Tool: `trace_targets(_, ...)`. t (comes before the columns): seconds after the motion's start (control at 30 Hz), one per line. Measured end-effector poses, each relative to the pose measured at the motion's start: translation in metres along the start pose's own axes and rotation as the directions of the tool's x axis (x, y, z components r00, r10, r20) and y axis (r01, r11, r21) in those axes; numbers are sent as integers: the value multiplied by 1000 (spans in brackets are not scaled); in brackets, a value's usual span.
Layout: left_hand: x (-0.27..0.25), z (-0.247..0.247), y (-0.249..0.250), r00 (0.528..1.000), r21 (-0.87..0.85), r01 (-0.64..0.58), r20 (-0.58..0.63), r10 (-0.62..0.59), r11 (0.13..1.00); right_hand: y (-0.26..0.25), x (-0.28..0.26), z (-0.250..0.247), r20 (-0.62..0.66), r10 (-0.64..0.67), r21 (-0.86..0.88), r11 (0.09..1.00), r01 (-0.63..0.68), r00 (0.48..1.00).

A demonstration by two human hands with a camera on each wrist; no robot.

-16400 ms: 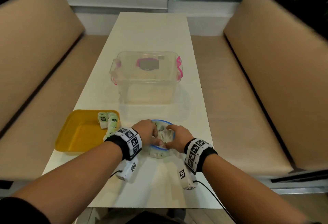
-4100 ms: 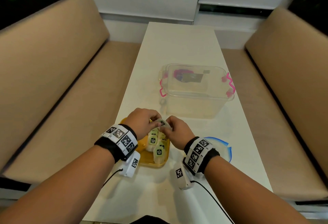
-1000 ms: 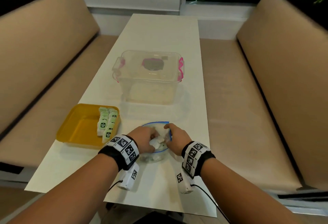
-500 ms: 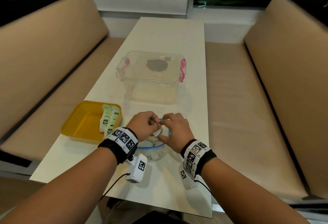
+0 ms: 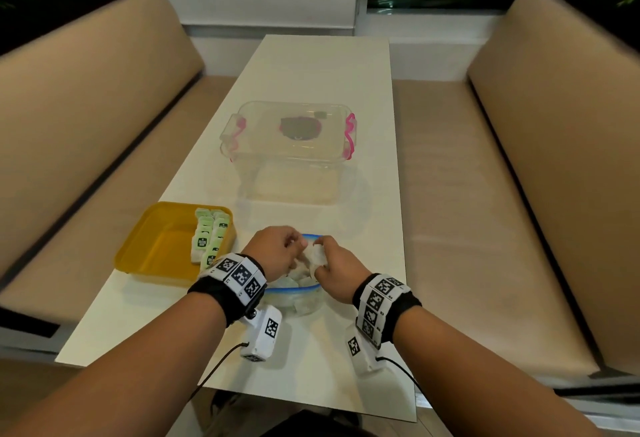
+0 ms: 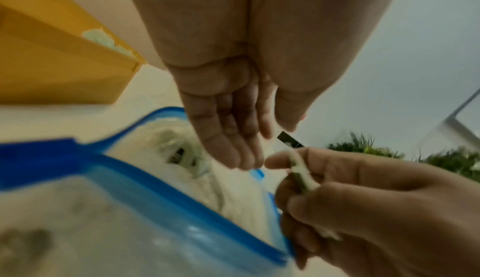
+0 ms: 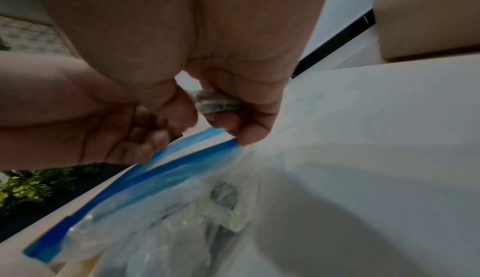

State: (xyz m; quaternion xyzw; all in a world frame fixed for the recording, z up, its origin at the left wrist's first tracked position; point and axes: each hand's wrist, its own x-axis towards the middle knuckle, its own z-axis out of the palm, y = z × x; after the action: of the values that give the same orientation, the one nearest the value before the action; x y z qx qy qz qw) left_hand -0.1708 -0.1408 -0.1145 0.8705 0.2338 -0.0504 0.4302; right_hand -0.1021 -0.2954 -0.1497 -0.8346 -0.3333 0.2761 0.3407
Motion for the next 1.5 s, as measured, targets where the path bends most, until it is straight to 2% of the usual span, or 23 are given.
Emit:
trace_targets(0.03, -1, -3, -3, 998, 223, -9, 70, -7, 975, 3, 0, 1, 20, 14, -40, 999, -14, 1000)
trace_targets(0.07, -4, -4, -4, 990, 405, -32, 139, -27, 914, 7, 0, 2, 39, 27, -80, 997, -24, 999)
trace_targets(0.1, -6, -4, -5, 980, 521, -62, 195, -48, 851, 11, -1, 4, 60, 45, -116, 992, -38, 997)
trace_targets(0.17, -8, -4, -7, 958, 597, -95, 271, -89, 797, 16, -1, 9, 107, 95, -168, 983, -76, 990)
trace_targets(0.23, -10, -6, -6, 951, 621, -107, 293, -103, 777, 19, 0, 12, 126, 121, -196, 976, -95, 985)
trace_targets(0.4, -8, -16, -7, 939, 595, -161, 338, -64, 787, 15, 7, 10, 86, 86, -268, 961, -60, 993)
trace_targets(0.5, -7, -29, -7, 957, 496, -201, 285, 61, 845, 5, 12, 2, 1, 19, -261, 965, -18, 1000)
trace_targets(0.63, -4, -45, -6, 978, 186, -201, 99, 185, 962, -15, 15, -7, -183, -94, -92, 993, 78, 979)
trace_targets(0.73, 0, -52, -7, 975, 77, -220, 34, 218, 972, -27, 18, -8, -179, -101, 27, 994, 107, 979)
trace_targets(0.83, 2, -60, -7, 969, -23, -243, 25, 244, 970, -32, 21, -4, -211, -68, 91, 992, 88, 975)
trace_targets(1.07, 1, -86, -3, 943, 28, -333, 29, 332, 943, -49, 34, 9, -233, -38, 162, 984, 77, 972)
trace_targets(1.23, -2, -113, -8, 919, 186, -388, 7, 394, 903, -72, 49, 17, -260, -38, 185, 979, 89, 965)
trace_targets(1.4, -2, -155, -21, 933, 227, -351, 7, 359, 908, -101, 66, 31, -281, -32, 182, 980, 86, 959)
trace_targets(1.5, 1, -181, -38, 951, 252, -293, -20, 308, 922, -118, 74, 39, -224, 28, 297, 954, 41, 974)
